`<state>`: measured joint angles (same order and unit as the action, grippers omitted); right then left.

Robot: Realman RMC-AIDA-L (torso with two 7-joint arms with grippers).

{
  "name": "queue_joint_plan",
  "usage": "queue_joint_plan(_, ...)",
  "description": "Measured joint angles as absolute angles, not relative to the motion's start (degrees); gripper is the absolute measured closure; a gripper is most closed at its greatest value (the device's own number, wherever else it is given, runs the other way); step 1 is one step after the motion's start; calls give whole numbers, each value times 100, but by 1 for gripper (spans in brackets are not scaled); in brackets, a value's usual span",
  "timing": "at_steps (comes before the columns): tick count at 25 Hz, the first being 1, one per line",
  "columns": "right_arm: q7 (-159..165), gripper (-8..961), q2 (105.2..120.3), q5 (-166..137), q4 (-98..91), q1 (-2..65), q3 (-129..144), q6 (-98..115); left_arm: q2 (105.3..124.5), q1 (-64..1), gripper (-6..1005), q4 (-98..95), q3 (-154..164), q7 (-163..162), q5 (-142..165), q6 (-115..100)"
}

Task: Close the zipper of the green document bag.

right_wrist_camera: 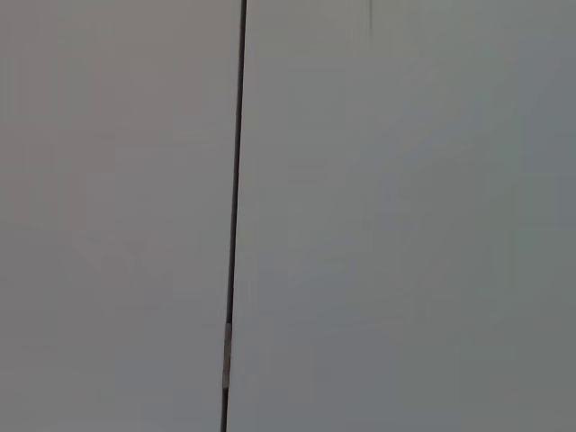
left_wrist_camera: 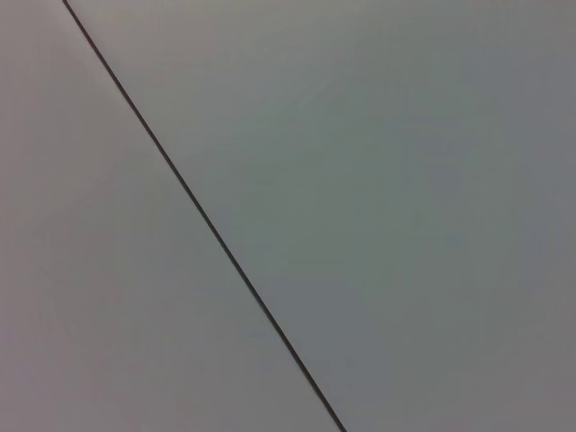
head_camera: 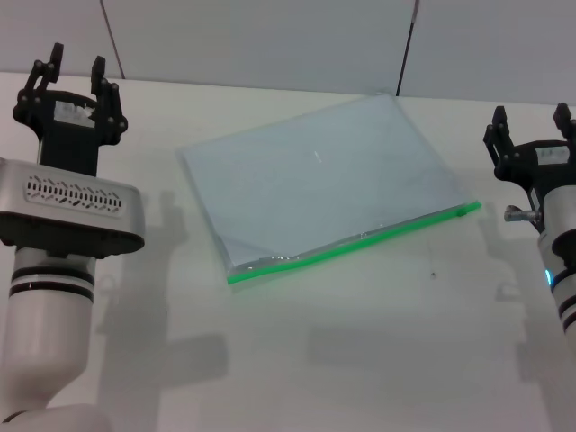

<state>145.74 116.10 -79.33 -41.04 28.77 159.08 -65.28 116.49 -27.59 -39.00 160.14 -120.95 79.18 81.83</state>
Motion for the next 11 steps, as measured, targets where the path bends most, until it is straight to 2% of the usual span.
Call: queue_joint_plan(11, 14581, 194, 11610, -7924, -4117, 2882, 15908, -6550, 11647, -2760, 578, -3886, 16013, -12143, 7918, 8183)
